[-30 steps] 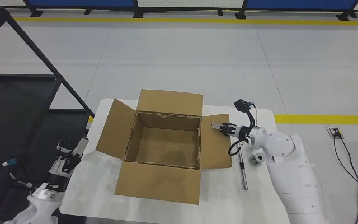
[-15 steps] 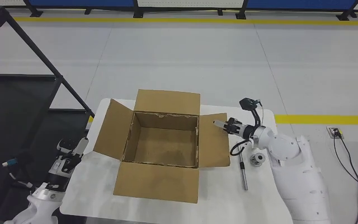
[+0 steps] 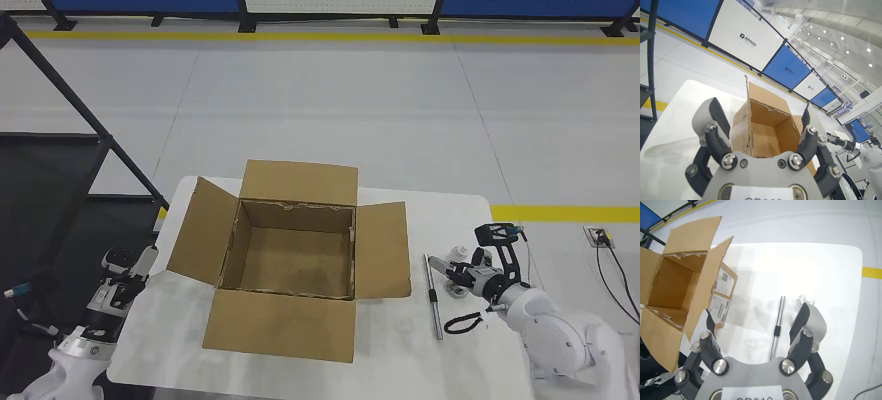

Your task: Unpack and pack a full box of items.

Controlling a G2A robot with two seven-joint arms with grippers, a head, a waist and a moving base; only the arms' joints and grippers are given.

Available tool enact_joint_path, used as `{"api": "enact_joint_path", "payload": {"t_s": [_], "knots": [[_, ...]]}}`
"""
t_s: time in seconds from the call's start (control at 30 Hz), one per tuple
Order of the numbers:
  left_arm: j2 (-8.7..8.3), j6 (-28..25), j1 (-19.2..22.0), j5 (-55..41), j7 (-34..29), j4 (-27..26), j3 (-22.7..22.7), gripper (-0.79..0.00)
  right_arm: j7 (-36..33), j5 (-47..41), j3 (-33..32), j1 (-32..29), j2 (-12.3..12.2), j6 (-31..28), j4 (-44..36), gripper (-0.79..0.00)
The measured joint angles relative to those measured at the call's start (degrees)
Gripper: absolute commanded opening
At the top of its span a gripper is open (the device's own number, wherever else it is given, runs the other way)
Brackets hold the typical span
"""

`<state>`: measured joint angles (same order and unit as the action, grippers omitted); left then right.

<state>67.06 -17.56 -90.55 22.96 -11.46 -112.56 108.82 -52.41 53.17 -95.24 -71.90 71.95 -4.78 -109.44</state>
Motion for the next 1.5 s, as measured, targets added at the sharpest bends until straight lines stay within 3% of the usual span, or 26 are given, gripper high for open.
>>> {"api": "enact_joint_path", "payload": {"t_s": [0.47, 0.77, 0.83, 1.07, 1.5], "knots": [[0.00, 0.00, 0.00, 0.00, 0.00, 0.00, 0.00, 0.000, 0.08, 2.25, 0.62, -1.48, -0.19, 0.60, -1.24, 0.000], [0.00, 0.00, 0.00, 0.00, 0.00, 0.00, 0.00, 0.000, -14.34, 8.67, 5.38, 3.18, -1.03, 0.56, 4.57, 0.000], [0.00, 0.00, 0.00, 0.00, 0.00, 0.00, 0.00, 0.000, -16.06, 8.98, 6.84, 4.06, -1.08, 0.18, 6.04, -0.046], [0.00, 0.00, 0.00, 0.00, 0.00, 0.00, 0.00, 0.000, -16.25, 9.35, 11.47, 6.62, -0.83, 2.02, 11.20, -0.382], [0.00, 0.00, 0.00, 0.00, 0.00, 0.00, 0.00, 0.000, -16.07, 16.47, 18.92, 13.95, 0.01, 9.61, 20.89, -0.419]]}}
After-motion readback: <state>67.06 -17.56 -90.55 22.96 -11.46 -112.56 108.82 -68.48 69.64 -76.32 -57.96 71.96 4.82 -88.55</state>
